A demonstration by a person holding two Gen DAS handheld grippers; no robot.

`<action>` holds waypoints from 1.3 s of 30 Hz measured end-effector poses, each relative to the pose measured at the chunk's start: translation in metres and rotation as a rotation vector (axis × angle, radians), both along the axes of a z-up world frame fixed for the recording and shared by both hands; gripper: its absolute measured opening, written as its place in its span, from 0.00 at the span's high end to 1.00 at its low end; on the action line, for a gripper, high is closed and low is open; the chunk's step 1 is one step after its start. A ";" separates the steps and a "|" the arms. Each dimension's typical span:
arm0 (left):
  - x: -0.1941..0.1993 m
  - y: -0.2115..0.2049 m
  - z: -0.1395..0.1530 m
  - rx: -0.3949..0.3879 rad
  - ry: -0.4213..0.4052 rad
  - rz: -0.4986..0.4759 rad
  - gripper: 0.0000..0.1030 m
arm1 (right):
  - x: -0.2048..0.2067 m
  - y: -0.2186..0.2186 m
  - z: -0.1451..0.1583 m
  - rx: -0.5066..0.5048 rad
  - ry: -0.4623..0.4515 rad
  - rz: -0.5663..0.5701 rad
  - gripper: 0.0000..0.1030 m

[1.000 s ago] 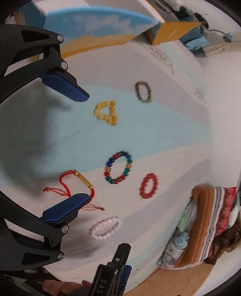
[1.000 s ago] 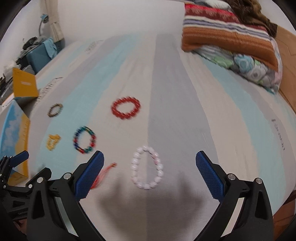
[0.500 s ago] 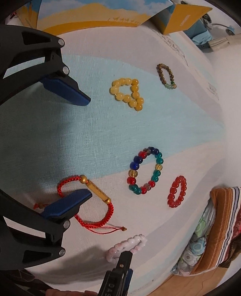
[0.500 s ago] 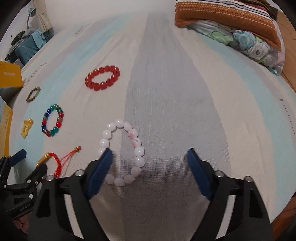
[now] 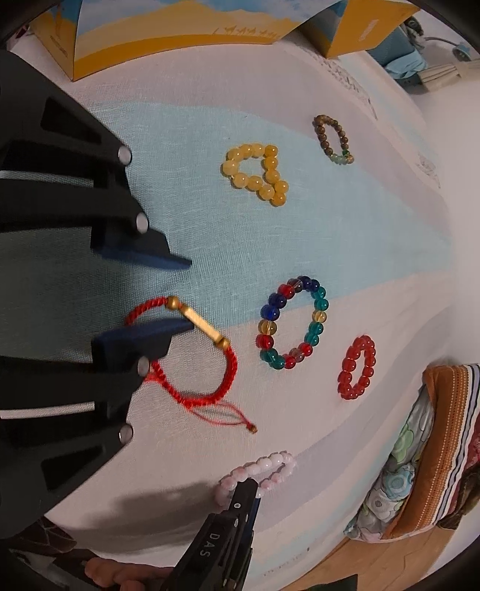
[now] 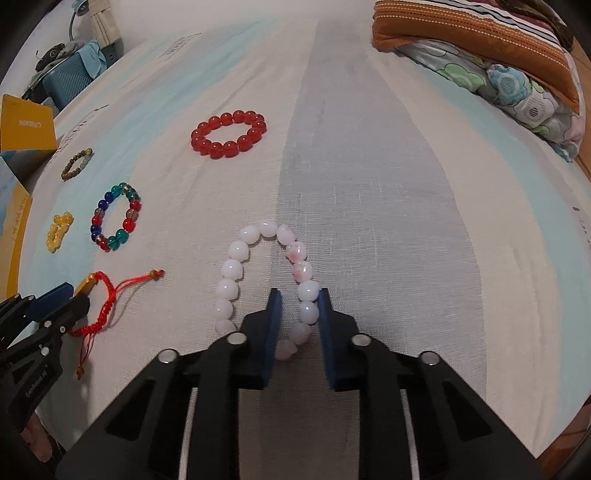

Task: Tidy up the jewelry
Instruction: 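Grasp the white bead bracelet with the right tool while the left tool grasps the gold-bar red cord bracelet, then lift both bracelets and carry them into the white box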

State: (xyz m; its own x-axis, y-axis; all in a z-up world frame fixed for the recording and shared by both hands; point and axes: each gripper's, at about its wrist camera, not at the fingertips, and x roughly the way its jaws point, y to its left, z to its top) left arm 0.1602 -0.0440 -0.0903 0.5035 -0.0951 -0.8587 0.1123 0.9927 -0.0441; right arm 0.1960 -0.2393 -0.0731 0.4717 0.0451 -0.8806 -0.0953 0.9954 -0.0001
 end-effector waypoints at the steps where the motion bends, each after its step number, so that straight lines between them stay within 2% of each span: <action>1: 0.000 0.001 0.000 -0.007 0.006 -0.002 0.85 | 0.000 -0.001 0.000 -0.001 0.000 -0.001 0.86; 4: 0.000 -0.001 0.001 -0.005 0.014 -0.007 0.93 | -0.001 -0.002 0.000 0.003 0.000 -0.006 0.90; 11: 0.000 0.005 0.006 -0.036 0.027 0.003 0.93 | -0.004 -0.003 0.007 0.012 -0.006 -0.008 0.90; 22: -0.004 0.008 0.019 -0.032 0.021 0.013 0.93 | -0.010 0.001 0.030 0.024 -0.058 0.002 0.90; 39: -0.008 0.025 0.057 -0.006 -0.033 0.053 0.93 | -0.016 0.018 0.063 0.037 -0.130 0.019 0.90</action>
State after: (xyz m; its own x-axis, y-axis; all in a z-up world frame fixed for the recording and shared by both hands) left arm 0.1518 -0.0190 -0.0332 0.5359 -0.0727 -0.8411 0.0611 0.9970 -0.0472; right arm 0.1800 -0.2211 -0.0105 0.5804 0.0866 -0.8097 -0.1156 0.9930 0.0234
